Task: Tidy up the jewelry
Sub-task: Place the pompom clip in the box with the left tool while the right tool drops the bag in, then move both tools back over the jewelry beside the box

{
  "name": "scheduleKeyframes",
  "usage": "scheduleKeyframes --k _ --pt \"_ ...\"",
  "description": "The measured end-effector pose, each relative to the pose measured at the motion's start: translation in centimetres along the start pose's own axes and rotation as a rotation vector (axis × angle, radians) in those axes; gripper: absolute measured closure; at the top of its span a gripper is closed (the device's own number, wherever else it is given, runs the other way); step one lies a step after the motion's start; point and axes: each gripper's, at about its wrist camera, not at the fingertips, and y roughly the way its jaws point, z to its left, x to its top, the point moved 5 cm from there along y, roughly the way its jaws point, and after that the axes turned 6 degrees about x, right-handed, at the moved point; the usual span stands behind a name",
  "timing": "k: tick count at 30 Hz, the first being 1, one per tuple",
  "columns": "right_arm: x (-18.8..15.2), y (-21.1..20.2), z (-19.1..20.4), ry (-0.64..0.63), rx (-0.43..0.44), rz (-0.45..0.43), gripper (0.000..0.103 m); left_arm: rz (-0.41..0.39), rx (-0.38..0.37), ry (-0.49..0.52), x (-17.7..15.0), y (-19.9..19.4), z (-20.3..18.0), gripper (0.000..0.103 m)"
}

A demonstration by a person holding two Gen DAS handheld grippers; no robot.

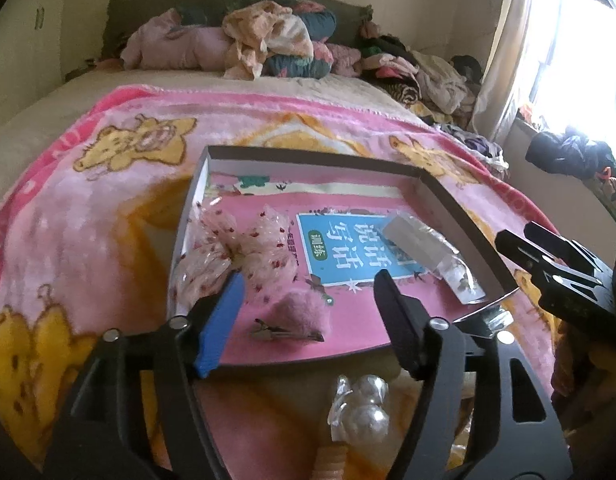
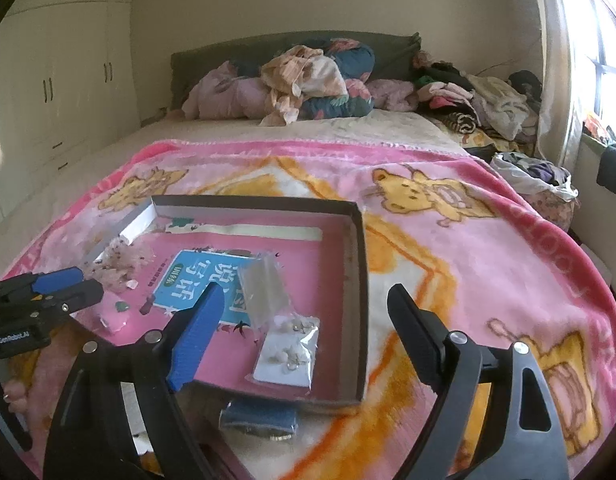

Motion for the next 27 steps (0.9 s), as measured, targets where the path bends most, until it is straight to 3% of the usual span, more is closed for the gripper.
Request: scheduleKeyframes --k 7,27 --pt "-0.1 -2.7 -0.1 0.008 -0.015 -0.035 0.015 -0.054 0.011 -0.018 0.5 -2.3 0.3 0.012" --pt "-1.2 -9.6 1.0 -0.028 -0.017 -0.123 0.013 -0.158 0.006 -0.042 0.5 -8.0 0.1 0.012"
